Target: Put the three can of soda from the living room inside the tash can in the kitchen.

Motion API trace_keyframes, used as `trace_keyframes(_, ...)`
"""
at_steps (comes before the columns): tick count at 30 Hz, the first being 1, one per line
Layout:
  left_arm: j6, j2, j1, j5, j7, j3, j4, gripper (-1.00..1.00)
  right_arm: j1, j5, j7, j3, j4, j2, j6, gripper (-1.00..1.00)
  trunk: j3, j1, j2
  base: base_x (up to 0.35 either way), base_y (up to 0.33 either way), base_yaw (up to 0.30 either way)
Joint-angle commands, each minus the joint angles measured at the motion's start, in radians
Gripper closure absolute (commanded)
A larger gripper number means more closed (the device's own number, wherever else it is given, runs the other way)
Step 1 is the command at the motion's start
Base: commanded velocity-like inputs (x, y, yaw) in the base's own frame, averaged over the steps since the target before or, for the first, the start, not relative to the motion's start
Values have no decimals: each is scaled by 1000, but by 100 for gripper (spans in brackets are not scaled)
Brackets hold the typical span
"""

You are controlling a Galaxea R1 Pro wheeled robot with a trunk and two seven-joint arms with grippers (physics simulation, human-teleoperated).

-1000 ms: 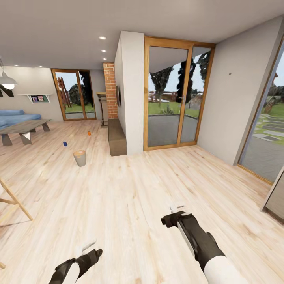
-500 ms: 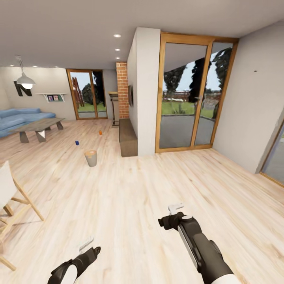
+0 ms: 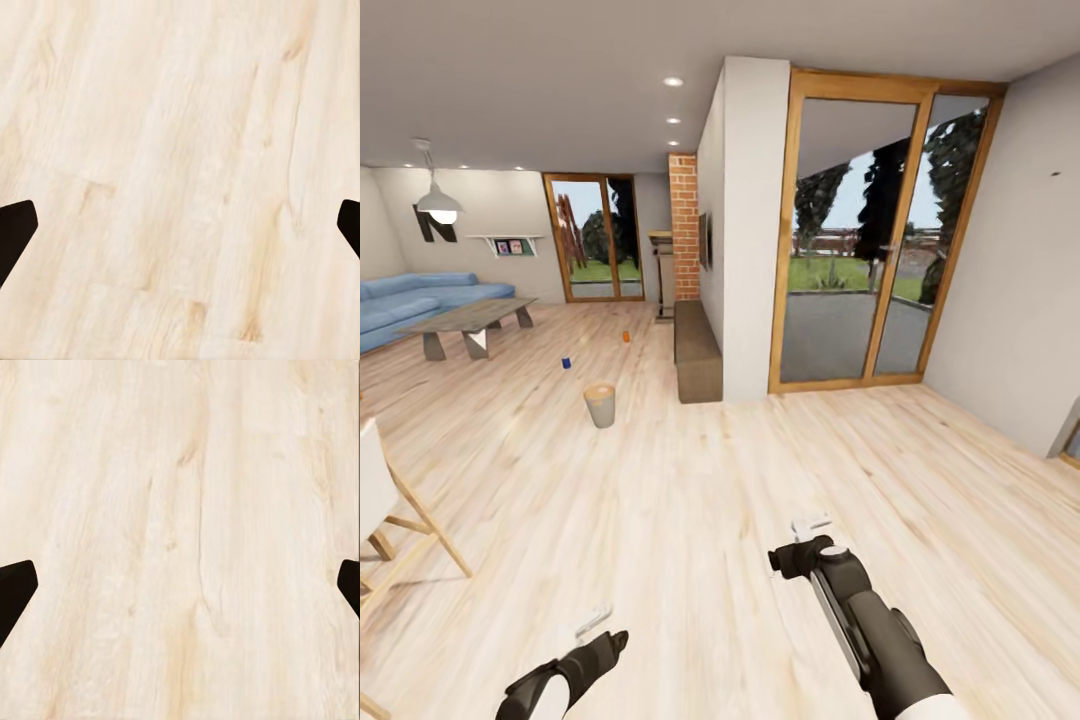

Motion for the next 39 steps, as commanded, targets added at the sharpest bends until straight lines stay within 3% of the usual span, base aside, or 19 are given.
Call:
trace_keyframes(1,0,1,0,1,0,-2,1,-100,0,-1,-4,0,0,-1,-2,-100,0,0,0,347,3,3)
trace_keyframes(26,0,9,-2,7,-1,-7,30,-100,4,-2,-19,1,-59,-4,-13,-100,-4,0,0,347,0,0)
trace_keyframes(32,0,9,-3,6,-1,-6,36,-100,6,-10,-16,30,-60,-7,-13,-100,-4,0,0,347,0,0)
trace_keyframes(39,-1,5,-3,-2,-1,-7,37,-100,11,-13,-15,30,-51,-8,-15,-100,-4,0,0,347,0,0)
